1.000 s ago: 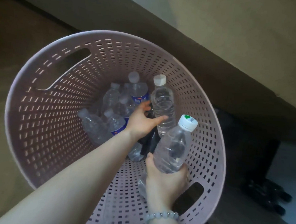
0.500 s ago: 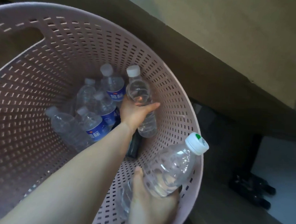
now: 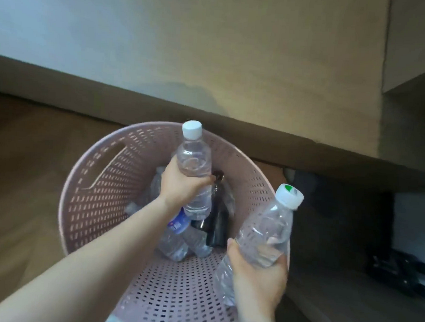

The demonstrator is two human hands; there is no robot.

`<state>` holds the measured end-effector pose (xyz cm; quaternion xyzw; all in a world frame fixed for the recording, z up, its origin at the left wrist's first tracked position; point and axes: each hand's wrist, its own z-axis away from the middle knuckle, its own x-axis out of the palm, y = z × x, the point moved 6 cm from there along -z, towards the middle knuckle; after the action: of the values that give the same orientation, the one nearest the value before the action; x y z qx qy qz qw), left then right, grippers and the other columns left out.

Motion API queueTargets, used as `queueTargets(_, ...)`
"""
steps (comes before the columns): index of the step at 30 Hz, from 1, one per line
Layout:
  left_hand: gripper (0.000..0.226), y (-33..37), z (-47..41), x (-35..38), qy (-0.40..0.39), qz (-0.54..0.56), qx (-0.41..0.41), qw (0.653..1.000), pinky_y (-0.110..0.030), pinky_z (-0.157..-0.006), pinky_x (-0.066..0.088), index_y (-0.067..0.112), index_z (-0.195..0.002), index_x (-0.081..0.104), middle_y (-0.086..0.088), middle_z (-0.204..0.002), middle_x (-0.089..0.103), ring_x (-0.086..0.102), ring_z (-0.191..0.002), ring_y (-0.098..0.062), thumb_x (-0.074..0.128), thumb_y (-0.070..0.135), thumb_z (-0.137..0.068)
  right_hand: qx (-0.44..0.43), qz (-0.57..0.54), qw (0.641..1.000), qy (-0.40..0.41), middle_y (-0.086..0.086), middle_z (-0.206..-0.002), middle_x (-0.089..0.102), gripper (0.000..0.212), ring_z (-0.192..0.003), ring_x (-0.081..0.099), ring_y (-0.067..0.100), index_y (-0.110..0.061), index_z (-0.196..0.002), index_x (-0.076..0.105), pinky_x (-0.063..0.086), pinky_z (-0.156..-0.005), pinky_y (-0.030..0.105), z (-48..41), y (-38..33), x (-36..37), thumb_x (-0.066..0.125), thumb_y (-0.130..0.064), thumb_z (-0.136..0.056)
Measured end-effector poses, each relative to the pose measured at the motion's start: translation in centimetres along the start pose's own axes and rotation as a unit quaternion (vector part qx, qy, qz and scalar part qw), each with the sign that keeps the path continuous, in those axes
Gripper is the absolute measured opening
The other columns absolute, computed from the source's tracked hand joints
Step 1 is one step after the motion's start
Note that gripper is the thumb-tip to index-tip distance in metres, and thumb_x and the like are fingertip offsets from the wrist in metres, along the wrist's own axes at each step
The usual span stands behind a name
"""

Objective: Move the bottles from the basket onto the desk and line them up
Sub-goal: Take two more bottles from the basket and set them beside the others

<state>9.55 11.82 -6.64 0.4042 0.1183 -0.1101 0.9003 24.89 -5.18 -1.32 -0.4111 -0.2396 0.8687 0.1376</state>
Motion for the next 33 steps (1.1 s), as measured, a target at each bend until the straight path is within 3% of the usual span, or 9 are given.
queueTargets(3, 0.054, 4.3, 2.7, -4.5, 0.001, -0.016, 0.033, 0.999, -0.035, -0.086, 0.052, 0.024, -0.098, 0.061, 0.008, -0.092, 0.068, 0.065, -0.09, -0.012, 0.081, 0.032, -0.048, -0.024, -0.031, 0.998, -0.042, -0.008, -0.1, 0.066, 0.059, -0.094, 0.063, 0.016, -0.028, -0.101, 0.06, 0.051, -0.089, 0.034, 1.1, -3.7, -1.5, 0.088, -0.036, -0.05)
queueTargets(7, 0.047, 10.6, 7.9, -9.9, -0.038, 0.002, 0.058, 0.998, -0.036, -0.077, 0.056, 0.015, -0.099, 0.063, -0.003, -0.09, 0.071, 0.069, -0.087, -0.019, 0.085, 0.016, -0.057, -0.063, -0.073, 0.988, -0.122, -0.004, -0.09, 0.069, 0.047, -0.083, 0.066, 0.012, -0.02, -0.096, 0.064, 0.048, -0.071, 0.023, 4.1, -10.2, -4.7, 0.088, -0.023, -0.057)
queueTargets(9, 0.048, 14.4, 11.5, -12.8, -0.055, 0.004, 0.07, 0.996, -0.038, -0.077, 0.057, 0.015, -0.097, 0.065, -0.004, -0.088, 0.072, 0.07, -0.084, -0.019, 0.085, 0.018, -0.054, -0.081, -0.107, 0.979, -0.155, -0.009, -0.083, 0.068, 0.037, -0.08, 0.065, 0.007, -0.024, -0.088, 0.062, 0.046, -0.062, 0.018, 6.8, -14.5, -7.0, 0.086, -0.015, -0.062)
queueTargets(12, 0.036, 19.9, 16.7, -16.0, -0.072, 0.028, 0.078, 0.994, -0.037, -0.074, 0.056, 0.012, -0.084, 0.067, -0.005, -0.079, 0.071, 0.069, -0.078, -0.022, 0.079, 0.012, -0.051, -0.079, -0.145, 0.967, -0.195, -0.008, -0.088, 0.068, 0.039, -0.084, 0.064, 0.008, -0.027, -0.091, 0.059, 0.05, -0.072, 0.025, 10.6, -20.0, -11.0, 0.085, -0.016, -0.064)
queueTargets(15, 0.025, 25.9, 22.1, -18.0, -0.106, 0.035, 0.102, 0.989, -0.033, -0.068, 0.054, 0.011, -0.078, 0.067, -0.005, -0.075, 0.069, 0.066, -0.074, -0.022, 0.079, -0.002, -0.06, -0.102, -0.166, 0.957, -0.217, 0.0, -0.09, 0.07, 0.042, -0.086, 0.066, 0.014, -0.016, -0.1, 0.061, 0.052, -0.08, 0.031, 14.7, -25.5, -15.3, 0.083, -0.011, -0.065)
queueTargets(22, 0.039, 37.0, 31.9, -20.0, -0.185, 0.004, 0.189, 0.964, -0.021, -0.062, 0.049, 0.007, -0.095, 0.065, -0.006, -0.085, 0.07, 0.067, -0.072, -0.013, 0.079, -0.006, -0.061, -0.183, -0.194, 0.935, -0.233, 0.009, -0.097, 0.07, 0.044, -0.09, 0.067, 0.02, -0.009, -0.11, 0.061, 0.052, -0.068, 0.028, 22.3, -32.6, -24.8, 0.081, -0.01, -0.07)
queueTargets(27, 0.046, 42.4, 38.1, -20.1, -0.247, -0.032, 0.266, 0.931, -0.023, -0.071, 0.05, 0.017, -0.102, 0.063, -0.001, -0.095, 0.071, 0.068, -0.088, -0.014, 0.082, 0.006, -0.062, -0.233, -0.214, 0.926, -0.205, 0.005, -0.101, 0.068, 0.045, -0.095, 0.065, 0.016, -0.015, -0.11, 0.059, 0.048, -0.068, 0.023, 26.5, -34.9, -30.6, 0.08, -0.013, -0.07)
queueTargets(30, 0.048, 44.8, 40.9, -19.2, -0.268, -0.045, 0.294, 0.916, -0.027, -0.076, 0.052, 0.017, -0.102, 0.062, -0.001, -0.095, 0.07, 0.068, -0.089, -0.015, 0.083, 0.006, -0.061, -0.252, -0.222, 0.926, -0.175, 0.003, -0.102, 0.068, 0.047, -0.099, 0.063, 0.017, -0.016, -0.111, 0.057, 0.048, -0.078, 0.028, 28.1, -35.0, -34.1, 0.08, -0.015, -0.07)
queueTargets(33, 0.05, 46.6, 43.5, -17.6, -0.295, -0.059, 0.32, 0.899, -0.032, -0.083, 0.053, 0.015, -0.105, 0.063, -0.003, -0.098, 0.071, 0.068, -0.09, -0.016, 0.084, 0.008, -0.06, -0.262, -0.24, 0.925, -0.137, 0.001, -0.101, 0.068, 0.046, -0.098, 0.062, 0.014, -0.018, -0.111, 0.057, 0.045, -0.075, 0.026, 29.4, -34.4, -37.9, 0.08, -0.017, -0.07)
